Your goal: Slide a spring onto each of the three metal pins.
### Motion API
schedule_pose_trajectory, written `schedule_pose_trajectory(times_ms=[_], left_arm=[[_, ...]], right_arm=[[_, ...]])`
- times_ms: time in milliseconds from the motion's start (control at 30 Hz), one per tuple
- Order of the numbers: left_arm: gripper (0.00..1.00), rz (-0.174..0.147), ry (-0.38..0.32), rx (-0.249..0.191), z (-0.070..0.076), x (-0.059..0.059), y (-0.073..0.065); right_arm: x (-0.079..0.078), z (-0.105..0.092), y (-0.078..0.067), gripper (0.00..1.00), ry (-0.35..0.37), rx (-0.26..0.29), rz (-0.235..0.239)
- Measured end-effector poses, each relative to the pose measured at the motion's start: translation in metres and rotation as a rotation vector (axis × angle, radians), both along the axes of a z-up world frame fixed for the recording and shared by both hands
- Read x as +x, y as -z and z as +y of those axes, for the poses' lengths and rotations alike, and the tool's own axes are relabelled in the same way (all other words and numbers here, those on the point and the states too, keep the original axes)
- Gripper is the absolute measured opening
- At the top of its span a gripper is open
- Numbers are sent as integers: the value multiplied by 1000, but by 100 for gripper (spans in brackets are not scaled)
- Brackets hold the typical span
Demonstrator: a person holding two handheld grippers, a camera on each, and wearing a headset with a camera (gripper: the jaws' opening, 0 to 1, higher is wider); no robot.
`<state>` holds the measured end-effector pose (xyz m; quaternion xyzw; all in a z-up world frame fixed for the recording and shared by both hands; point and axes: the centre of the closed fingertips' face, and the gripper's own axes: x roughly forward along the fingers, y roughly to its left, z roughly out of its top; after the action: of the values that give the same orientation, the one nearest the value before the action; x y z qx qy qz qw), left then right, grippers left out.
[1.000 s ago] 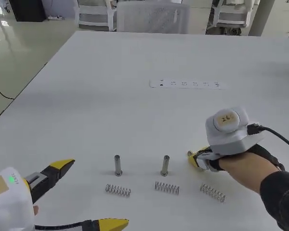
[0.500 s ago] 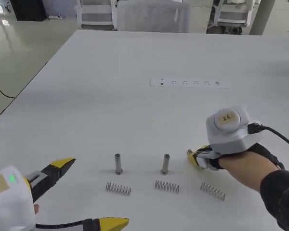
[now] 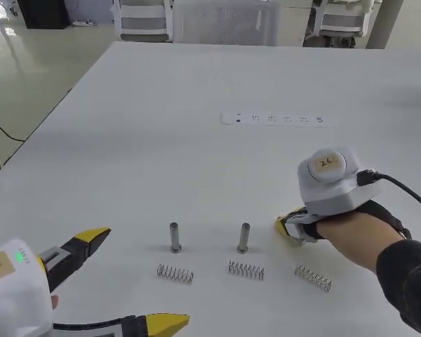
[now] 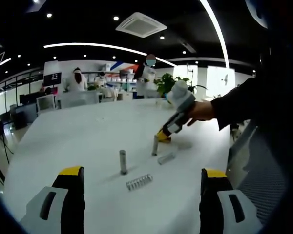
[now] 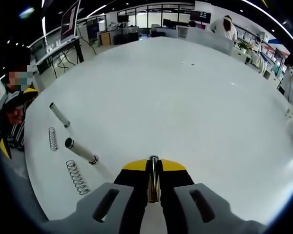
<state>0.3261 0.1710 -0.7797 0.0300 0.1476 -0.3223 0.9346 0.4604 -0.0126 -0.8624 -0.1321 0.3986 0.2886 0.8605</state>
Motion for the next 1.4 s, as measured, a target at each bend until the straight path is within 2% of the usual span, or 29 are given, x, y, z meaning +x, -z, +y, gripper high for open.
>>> schedule_pose_trajectory(times_ms=[167, 400, 800, 1400], left_arm=[[96, -5, 0, -1, 0, 1, -2], [96, -14, 0, -3, -1, 1, -6], [96, -25, 1, -8, -3, 1, -8], [96, -32, 17, -4, -7, -1, -12]], right_arm=[[-4, -1, -5, 5, -4, 2, -1], [-7, -3, -24, 5, -9, 16, -31], [-18, -9, -42, 5, 8, 71, -47], [-36, -20, -45, 5, 18, 71, -27]])
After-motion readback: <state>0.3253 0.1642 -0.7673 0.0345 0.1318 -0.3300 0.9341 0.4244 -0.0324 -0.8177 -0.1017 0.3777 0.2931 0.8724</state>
